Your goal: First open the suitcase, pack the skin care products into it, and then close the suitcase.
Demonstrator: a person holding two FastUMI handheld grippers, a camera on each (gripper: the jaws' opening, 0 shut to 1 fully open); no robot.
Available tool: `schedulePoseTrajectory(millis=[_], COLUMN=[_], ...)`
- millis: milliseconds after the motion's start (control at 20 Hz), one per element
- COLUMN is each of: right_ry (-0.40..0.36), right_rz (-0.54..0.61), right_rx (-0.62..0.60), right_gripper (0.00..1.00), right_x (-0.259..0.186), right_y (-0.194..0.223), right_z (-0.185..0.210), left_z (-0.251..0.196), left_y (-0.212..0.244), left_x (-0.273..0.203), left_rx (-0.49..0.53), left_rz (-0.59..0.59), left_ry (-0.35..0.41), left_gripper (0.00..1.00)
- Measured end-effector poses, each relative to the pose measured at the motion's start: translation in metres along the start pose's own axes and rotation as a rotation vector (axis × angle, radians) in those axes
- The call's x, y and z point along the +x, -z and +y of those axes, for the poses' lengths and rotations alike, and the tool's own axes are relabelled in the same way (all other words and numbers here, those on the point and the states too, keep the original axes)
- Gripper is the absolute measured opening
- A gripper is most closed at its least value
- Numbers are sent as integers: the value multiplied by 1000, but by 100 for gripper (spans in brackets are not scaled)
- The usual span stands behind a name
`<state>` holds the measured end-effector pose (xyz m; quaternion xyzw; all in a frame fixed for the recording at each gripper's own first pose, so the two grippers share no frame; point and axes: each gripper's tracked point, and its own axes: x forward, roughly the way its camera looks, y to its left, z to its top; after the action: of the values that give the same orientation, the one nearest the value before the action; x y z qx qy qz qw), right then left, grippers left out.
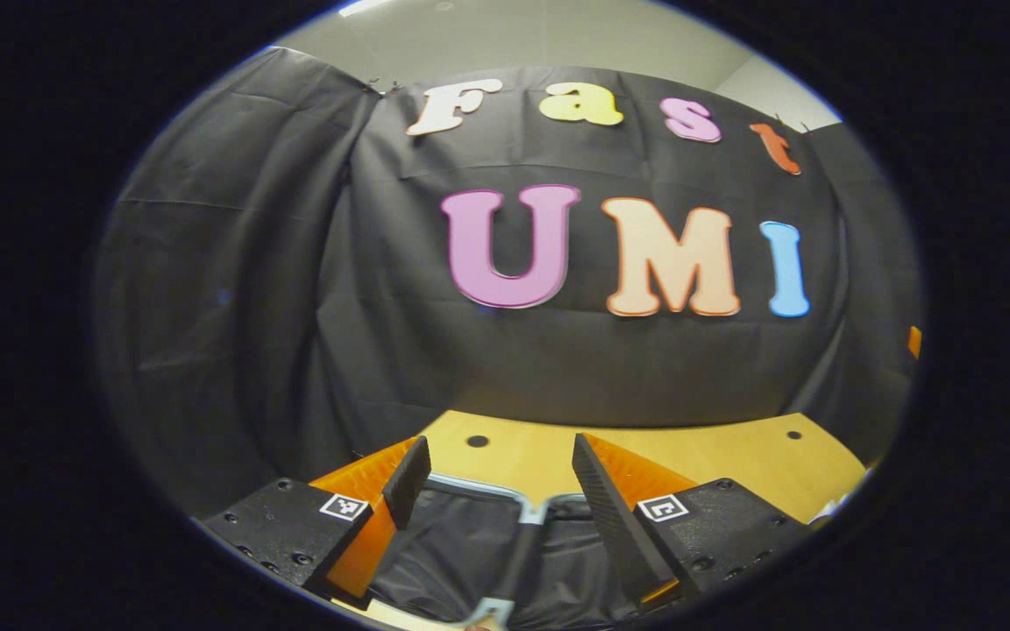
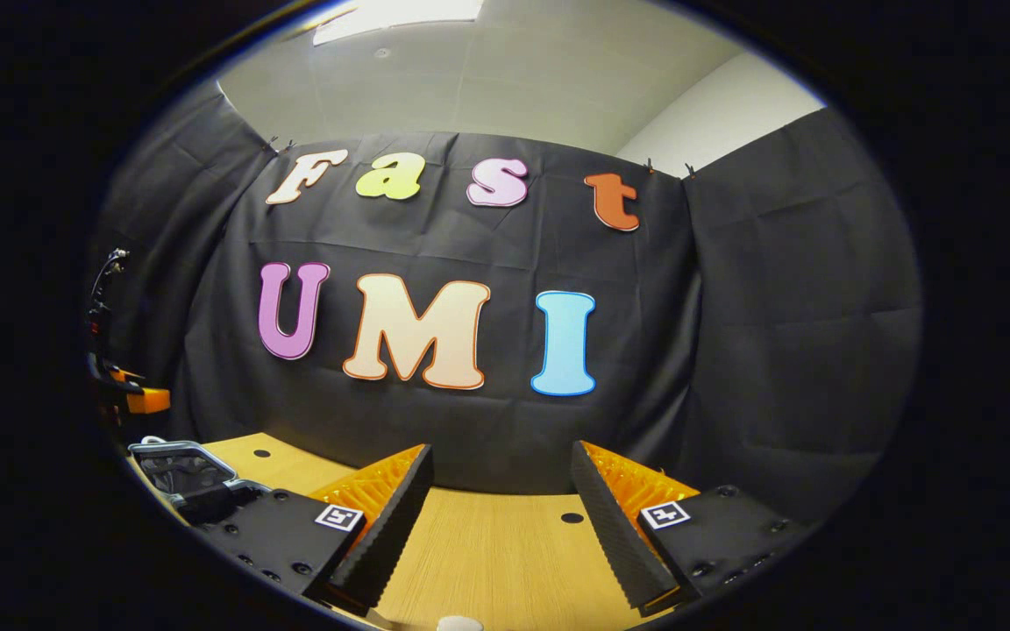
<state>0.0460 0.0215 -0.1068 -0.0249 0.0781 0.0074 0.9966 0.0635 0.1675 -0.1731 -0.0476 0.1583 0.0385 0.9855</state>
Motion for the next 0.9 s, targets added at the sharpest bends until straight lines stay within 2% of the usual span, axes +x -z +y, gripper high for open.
schedulePoseTrajectory(millis=[450, 700, 900], right_ry=[-26, -42, -67], right_rz=[38, 54, 69], right_rx=[32, 33, 37], right_gripper=[99, 99, 100], right_x=[-15, -20, -24], right_y=[25, 35, 44], right_z=[-37, -50, -48], left_z=[-167, -240, -280], left_y=[34, 64, 96], left_x=[-30, -52, -73], left_rx=[7, -9, 1], left_rz=[47, 94, 142], left_ry=[233, 345, 411], left_gripper=[95, 95, 95])
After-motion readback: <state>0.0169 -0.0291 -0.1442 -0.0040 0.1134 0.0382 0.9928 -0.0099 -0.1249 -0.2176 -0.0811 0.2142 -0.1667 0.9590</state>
